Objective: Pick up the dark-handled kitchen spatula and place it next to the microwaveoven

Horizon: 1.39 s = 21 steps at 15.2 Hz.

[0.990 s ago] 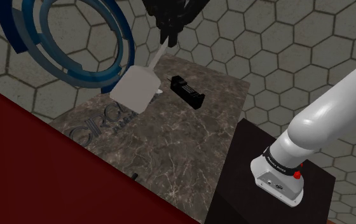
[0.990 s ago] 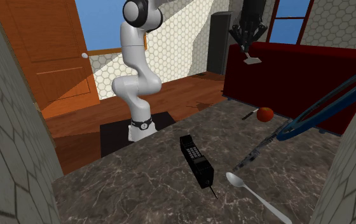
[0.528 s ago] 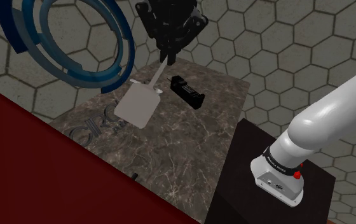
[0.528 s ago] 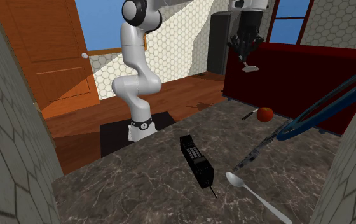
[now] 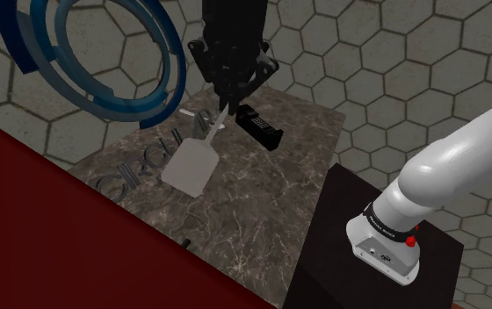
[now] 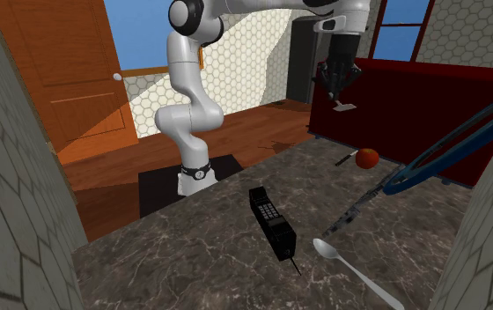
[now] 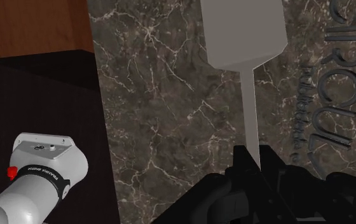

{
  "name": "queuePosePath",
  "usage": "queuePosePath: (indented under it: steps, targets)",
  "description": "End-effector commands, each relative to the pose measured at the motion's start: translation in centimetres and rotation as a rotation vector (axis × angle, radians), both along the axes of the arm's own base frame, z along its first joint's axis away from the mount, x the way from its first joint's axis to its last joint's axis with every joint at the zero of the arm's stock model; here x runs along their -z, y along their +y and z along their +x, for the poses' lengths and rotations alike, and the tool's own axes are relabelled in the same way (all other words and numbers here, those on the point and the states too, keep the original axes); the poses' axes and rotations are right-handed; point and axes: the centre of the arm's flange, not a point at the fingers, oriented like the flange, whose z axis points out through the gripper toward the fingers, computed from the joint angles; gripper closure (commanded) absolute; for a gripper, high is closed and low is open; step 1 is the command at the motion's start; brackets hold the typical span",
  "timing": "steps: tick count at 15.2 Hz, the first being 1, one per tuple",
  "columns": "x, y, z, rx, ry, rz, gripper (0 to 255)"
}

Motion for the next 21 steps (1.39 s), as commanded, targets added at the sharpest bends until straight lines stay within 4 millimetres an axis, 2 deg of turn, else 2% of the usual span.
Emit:
queuePosePath:
  steps: [1,21]
  targets:
    - [1.0,0.0,0.0,0.000,0.000,0.000,255]
    - [11.6,0.0,0.0,0.000,0.000,0.000,255]
